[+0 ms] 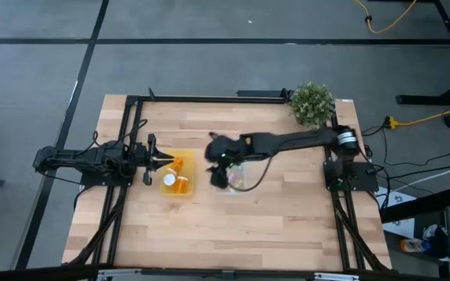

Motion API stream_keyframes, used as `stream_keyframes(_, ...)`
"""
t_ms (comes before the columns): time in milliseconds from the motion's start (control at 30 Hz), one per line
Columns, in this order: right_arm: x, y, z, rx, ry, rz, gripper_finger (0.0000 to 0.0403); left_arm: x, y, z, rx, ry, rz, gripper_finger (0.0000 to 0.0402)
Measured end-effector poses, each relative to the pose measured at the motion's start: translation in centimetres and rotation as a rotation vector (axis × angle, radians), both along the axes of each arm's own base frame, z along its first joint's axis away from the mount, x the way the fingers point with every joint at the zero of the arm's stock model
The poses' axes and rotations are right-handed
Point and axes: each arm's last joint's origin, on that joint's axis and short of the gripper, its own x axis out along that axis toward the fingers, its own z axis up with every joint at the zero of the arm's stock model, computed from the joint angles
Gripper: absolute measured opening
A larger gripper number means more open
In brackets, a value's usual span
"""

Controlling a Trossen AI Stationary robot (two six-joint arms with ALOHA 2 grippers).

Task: Pick and place medicine bottles into bin by pill shape (circle, oval)
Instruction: Put the orange pill bottle into the yellow bin

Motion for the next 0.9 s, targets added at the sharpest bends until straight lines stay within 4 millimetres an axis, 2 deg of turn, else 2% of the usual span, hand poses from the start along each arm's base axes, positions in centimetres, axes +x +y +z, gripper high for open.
stream_keyframes(133, -3.6, 0.0, 3.2, -0.159, 0.098, -0.112, 0.0173, 0.0, 0.0, 0.0, 0.000, 0.001, 0.000, 0.0050)
stream_keyframes(233, -6.2, 0.2, 4.8, -0.297, 0.173, -0.209, 0.0171, 0.0, 0.0, 0.0, 0.000, 0.001, 0.000, 0.0050)
stream_keyframes(367, -9.7, -0.1, 5.9, -0.404, 0.327, -0.330, 0.0171, 0.0, 0.0, 0.0, -0.001, 0.000, -0.001, 0.0050)
stream_keyframes(533, -13.4, -1.9, 6.9, -0.477, 0.462, -0.622, 0.0171, 0.0, 0.0, 0.0, -0.001, 0.000, -0.001, 0.0050)
stream_keyframes(667, -14.4, -3.5, 7.0, -0.462, 0.518, -0.726, 0.0171, 0.0, 0.0, 0.0, -0.002, 0.000, 0.000, 0.0050)
stream_keyframes(900, -14.9, -6.8, 6.9, -0.467, 0.633, -0.697, 0.0171, 0.0, 0.0, 0.0, -0.020, -0.001, 0.000, 0.0050)
